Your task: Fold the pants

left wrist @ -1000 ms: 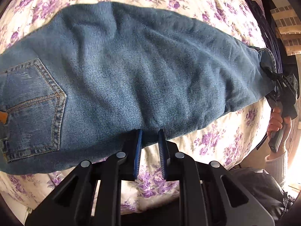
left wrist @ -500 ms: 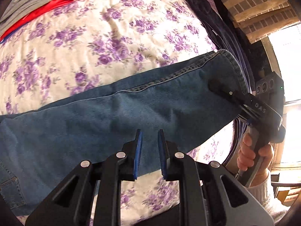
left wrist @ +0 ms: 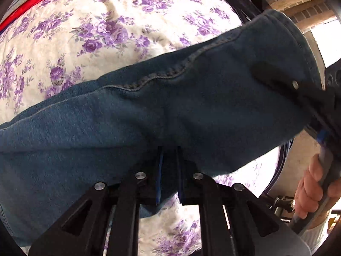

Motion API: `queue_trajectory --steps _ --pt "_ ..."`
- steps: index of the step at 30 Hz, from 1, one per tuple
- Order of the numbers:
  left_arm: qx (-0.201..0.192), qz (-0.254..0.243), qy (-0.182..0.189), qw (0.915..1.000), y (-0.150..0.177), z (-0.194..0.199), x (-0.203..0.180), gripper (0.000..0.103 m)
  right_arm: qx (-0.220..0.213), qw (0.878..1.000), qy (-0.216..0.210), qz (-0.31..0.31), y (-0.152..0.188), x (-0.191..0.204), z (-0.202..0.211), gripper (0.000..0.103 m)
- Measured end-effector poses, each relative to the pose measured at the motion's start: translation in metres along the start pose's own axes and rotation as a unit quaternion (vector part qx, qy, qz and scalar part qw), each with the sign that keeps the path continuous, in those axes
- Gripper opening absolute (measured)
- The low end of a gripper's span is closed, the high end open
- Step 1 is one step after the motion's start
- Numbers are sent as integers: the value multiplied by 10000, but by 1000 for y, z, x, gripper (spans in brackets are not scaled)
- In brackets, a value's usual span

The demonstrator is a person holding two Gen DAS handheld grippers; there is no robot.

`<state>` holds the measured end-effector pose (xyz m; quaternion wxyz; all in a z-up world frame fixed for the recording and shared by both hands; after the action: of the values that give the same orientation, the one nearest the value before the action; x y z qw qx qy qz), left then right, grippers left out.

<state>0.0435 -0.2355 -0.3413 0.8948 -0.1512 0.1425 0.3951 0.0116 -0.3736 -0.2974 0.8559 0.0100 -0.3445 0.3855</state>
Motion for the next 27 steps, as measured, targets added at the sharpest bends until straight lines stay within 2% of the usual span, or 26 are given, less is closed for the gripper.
queue_trajectory --steps 3,11,13,16,17,20,22,24,27 --pt "-24 -144 -115 9998 11 0 -7 9 34 9999 101 -30 -2 -5 -5 22" --pt "25 -37 65 10000 10 -6 -7 9 85 9998 195 -43 -1 -4 -7 22" --pt "32 103 266 9996 8 0 -3 9 60 9997 225 51 -1 2 -2 22" --pt "-278 387 742 9961 10 36 17 9 46 9989 235 403 0 23 11 22" --pt "-431 455 821 9947 13 51 27 9 40 9976 301 626 1 33 14 22" --pt "-813 826 497 9920 34 93 78 11 55 9880 572 1431 13 70 19 22" --pt "-1058 1225 198 9866 57 118 120 11 82 9771 811 1968 26 97 15 22" --pt "-1249 1724 -198 9769 82 142 166 11 118 9667 961 2370 40 122 4 23" --pt "-1496 2420 -496 9574 120 173 226 11 198 9532 923 2874 66 165 -24 22"
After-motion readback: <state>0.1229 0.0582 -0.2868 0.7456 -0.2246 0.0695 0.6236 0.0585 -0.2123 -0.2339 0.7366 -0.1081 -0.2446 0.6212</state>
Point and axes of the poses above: each gripper's, at about its wrist camera, not at the fingertips, and z roughly against the way its jaws point, x to its left, y to its underside, the point moved 7 cm from there along -z, roughly the way its jaws point, and after that the axes turned 5 degrees about -z, right-handed, at the moved point
